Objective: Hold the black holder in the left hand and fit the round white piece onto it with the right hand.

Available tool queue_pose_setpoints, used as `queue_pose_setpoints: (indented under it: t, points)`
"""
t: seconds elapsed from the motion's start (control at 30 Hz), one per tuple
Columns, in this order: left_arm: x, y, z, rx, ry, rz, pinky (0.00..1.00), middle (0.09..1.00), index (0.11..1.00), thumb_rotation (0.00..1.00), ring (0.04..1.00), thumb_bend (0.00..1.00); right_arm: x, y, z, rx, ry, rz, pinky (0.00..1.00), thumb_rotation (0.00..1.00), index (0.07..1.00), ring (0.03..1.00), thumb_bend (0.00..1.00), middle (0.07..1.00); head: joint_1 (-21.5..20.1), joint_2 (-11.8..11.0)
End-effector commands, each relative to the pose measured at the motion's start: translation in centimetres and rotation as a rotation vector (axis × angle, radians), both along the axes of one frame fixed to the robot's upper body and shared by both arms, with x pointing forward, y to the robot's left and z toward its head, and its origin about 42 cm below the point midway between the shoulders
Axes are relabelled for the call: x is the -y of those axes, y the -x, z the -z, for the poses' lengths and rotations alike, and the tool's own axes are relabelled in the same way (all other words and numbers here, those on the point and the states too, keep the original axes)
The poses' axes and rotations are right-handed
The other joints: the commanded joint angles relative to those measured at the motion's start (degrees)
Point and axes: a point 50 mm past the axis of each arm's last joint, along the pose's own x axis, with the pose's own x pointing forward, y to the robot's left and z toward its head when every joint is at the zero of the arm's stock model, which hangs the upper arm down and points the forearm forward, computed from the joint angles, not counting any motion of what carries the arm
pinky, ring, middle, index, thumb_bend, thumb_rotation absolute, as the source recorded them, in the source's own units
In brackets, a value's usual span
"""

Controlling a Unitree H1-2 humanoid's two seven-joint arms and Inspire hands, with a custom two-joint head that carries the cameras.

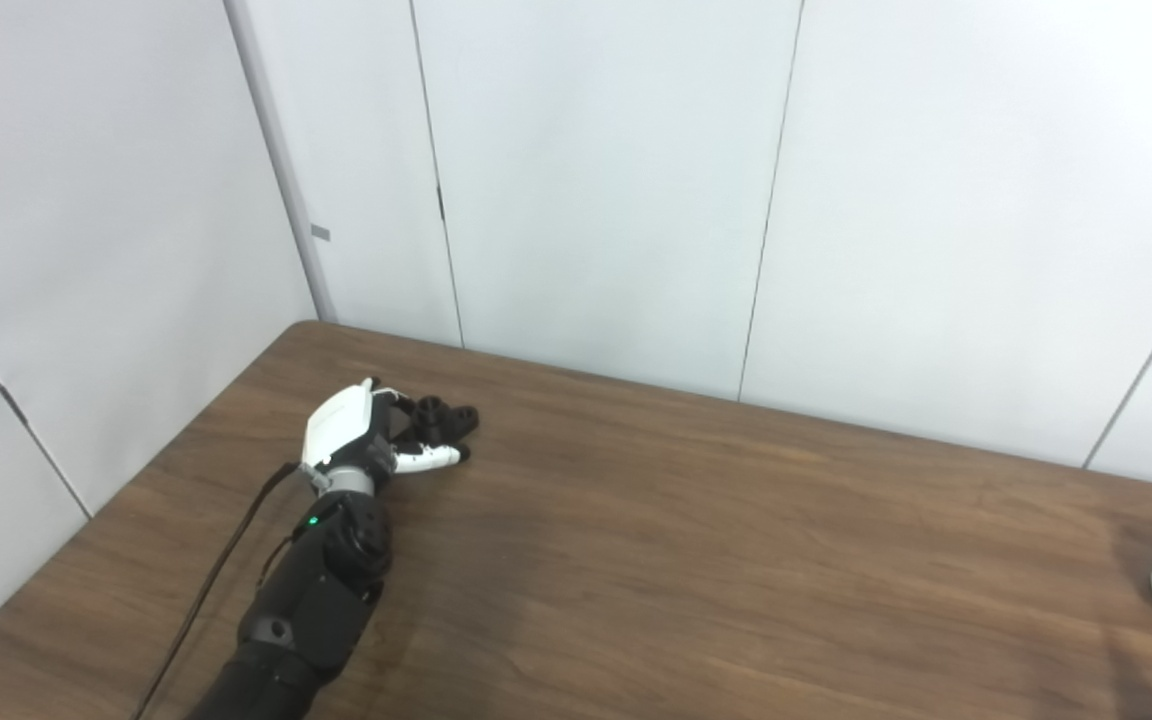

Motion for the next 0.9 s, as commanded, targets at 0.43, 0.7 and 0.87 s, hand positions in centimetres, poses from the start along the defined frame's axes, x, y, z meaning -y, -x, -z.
queue_pose_setpoints:
  t: [0.43,0.7,0.87]
  points:
    - [-1.67,-0.34,-2.46,0.042,-0.076,-0.033,1.0,0.972,0.716,0.32,1.0,0.84,-0.25,0.74,0.83,-0.038,-0.027,-0.002,1.0,1.0,1.0,1.0,0.67,1.0,0.2,0.4]
    - [-1.68,-0.29,-2.49,0.048,-0.065,-0.029,1.0,0.949,0.685,0.27,1.0,0.84,-0.22,0.87,0.68,-0.039,-0.028,-0.002,1.0,1.0,1.0,1.0,0.66,1.0,0.2,0.6]
    - [-1.49,-0.55,-2.37,0.044,-0.071,-0.02,1.0,0.886,0.597,0.18,0.999,0.81,-0.21,0.93,0.65,-0.037,-0.024,-0.004,1.0,1.0,1.0,1.0,0.65,1.0,0.1,0.8]
